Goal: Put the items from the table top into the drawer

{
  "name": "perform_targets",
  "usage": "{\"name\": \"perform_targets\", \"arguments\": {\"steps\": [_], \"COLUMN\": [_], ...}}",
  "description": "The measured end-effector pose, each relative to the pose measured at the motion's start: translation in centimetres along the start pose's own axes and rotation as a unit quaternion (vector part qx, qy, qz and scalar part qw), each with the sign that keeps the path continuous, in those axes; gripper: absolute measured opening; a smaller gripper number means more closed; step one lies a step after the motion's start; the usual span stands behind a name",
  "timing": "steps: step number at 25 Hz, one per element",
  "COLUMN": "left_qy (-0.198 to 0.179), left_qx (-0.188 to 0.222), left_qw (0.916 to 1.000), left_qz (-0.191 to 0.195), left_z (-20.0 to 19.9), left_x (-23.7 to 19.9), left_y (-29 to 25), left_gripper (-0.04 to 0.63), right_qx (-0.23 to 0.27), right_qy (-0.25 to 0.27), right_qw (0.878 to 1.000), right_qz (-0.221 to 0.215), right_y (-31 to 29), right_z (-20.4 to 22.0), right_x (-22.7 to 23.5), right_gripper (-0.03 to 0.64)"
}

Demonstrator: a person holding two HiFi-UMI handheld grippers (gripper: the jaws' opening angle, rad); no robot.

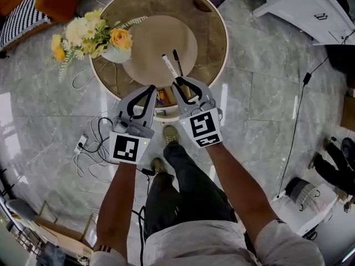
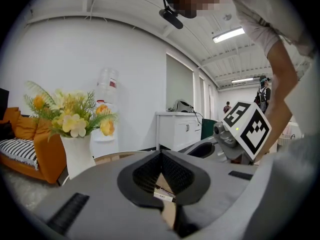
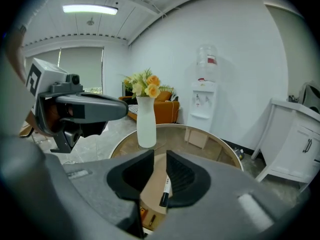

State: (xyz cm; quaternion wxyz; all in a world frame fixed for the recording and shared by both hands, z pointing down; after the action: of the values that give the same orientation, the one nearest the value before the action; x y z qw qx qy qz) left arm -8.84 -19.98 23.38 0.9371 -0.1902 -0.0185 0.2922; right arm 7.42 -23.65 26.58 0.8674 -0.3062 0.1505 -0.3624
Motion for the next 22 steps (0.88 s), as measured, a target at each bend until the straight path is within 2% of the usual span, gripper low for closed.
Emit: {"name": "perform_targets", "arguments": {"steps": [9,22], "left_qy": [0.006,0.016], "left_qx": [-0.020,-0.032], "left_qw": [0.9998,0.9993], "left_qz": [0.002,0.001], "left_z": [3.1,5.3], "left_x": [-1.2,-2.6], "left_y": [-2.1,-2.9], "left_gripper": [0.000,-0.002], "right_qx": [-0.080,-0.156], "right_qy": [-0.016,-0.052], "right_qw": [0.997,0.986], "right_qz": [0.013,0.015], "right_y": [-5.1,-10.7], "right_z": [3.5,6.6], "right_x": [0.7,1.2], "right_gripper": [0.098,0.114]}}
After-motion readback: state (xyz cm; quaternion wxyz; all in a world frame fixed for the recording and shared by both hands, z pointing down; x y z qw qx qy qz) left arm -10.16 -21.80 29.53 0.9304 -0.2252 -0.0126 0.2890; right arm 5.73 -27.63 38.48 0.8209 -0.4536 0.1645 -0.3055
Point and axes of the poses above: the fingertips, and each gripper's own axes: y backward along the fingers, x to its right, z out of its underside, the point moved 10 cm from there along y, backward along the fingers, and after that the axes turned 8 degrees about -x, right-handed, at the moved point
